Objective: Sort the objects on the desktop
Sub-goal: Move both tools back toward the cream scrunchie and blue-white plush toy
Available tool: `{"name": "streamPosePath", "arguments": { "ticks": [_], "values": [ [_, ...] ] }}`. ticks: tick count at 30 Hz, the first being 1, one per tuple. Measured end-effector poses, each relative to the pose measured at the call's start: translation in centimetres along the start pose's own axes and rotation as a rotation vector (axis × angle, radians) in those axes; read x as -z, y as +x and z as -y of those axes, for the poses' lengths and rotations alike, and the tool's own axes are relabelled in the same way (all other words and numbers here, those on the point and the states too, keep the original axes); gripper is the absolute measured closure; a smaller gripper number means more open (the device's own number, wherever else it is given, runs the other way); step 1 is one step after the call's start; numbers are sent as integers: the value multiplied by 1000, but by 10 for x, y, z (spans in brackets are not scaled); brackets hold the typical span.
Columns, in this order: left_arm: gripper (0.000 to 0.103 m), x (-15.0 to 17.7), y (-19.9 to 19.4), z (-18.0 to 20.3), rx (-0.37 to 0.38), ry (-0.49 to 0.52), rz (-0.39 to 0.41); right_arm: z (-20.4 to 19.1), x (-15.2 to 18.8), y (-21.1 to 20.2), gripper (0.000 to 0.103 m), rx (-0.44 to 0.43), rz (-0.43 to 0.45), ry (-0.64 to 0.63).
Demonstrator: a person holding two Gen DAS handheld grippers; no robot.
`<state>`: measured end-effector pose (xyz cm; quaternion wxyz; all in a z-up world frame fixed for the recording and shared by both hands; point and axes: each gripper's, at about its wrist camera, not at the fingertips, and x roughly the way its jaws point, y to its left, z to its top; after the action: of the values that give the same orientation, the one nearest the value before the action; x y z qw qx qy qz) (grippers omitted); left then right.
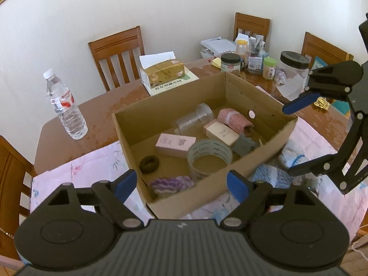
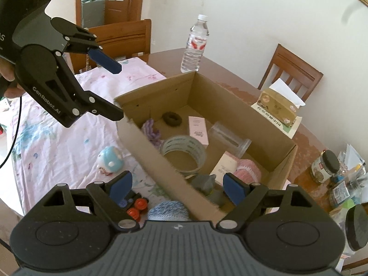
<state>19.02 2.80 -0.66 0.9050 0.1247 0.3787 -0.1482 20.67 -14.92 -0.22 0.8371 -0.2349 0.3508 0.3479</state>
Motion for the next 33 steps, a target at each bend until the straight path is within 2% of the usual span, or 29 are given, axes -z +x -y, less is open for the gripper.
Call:
{"name": "streamPosePath", "arguments": {
  "ticks": [8, 14, 17, 26, 33],
  "values": [
    [17, 24, -5, 12, 21, -20, -13, -17, 11, -6, 13, -32, 35, -21],
    [17, 45, 0, 21, 19, -43, -41, -27, 15, -6, 13, -47, 19, -26],
    [17, 53, 5, 25, 41, -41, -53, -31, 18, -6, 13, -58, 10, -22],
    [17, 64, 22, 43, 80, 75, -75, -39, 25, -4, 13, -68, -15, -29],
    [18, 69, 36, 59, 147, 267, -74, -38, 29, -4, 13, -67, -32, -22]
  ]
}}
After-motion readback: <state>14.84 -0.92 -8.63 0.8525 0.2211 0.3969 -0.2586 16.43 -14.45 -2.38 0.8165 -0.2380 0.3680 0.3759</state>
